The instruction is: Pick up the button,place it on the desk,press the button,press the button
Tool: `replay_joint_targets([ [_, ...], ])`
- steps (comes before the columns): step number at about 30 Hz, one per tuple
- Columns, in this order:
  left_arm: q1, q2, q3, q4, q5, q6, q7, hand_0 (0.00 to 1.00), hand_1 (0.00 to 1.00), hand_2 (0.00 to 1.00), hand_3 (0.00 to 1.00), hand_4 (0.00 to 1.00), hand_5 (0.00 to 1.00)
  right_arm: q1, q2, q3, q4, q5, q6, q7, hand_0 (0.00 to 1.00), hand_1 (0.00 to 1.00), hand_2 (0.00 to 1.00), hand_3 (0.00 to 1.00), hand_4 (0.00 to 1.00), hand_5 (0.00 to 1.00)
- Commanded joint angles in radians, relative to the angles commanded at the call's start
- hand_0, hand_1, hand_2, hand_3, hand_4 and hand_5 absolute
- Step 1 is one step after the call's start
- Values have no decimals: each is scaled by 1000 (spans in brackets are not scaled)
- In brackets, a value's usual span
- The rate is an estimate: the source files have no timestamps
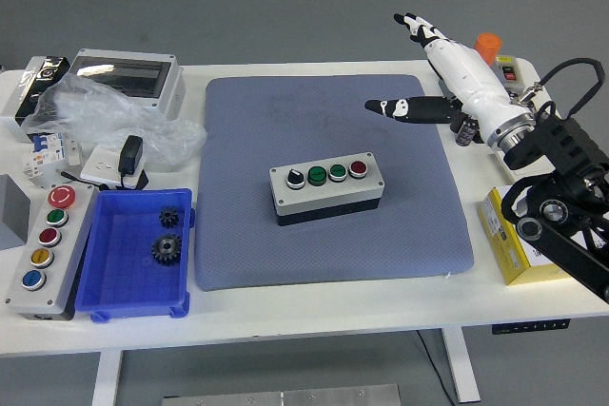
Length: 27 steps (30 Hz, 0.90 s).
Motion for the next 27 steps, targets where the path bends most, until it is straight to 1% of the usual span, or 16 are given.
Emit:
replay_joint_targets([
  [7,6,-2,2,1,-1,-9,10,688,705,635,642,641,339,-27,5,41,-1,0,-11,8,998,998,998,998,998,589],
  [11,6,-2,-5,1,7,-14,14,688,705,635,642,641,339,-45,-2,69,6,6,-21,17,998,998,998,998,998,589],
  [13,5,-2,-11,1,14,-17,16,689,706,637,651,651,337,-59,-8,89,15,13,-28,26,998,998,998,998,998,608],
  [20,4,1,-25,2,30,-31,28,689,705,638,656,657,325,-132,-23,207,65,59,-73,95,998,998,998,998,998,619],
  [24,3,3,-21,4,28,-39,36,689,706,641,663,664,313,-175,-28,265,76,91,-96,138,998,998,998,998,998,630],
  [27,-1,4,-18,4,28,-43,39,689,706,641,663,664,313,-207,-30,296,76,107,-102,153,998,998,998,998,998,630],
])
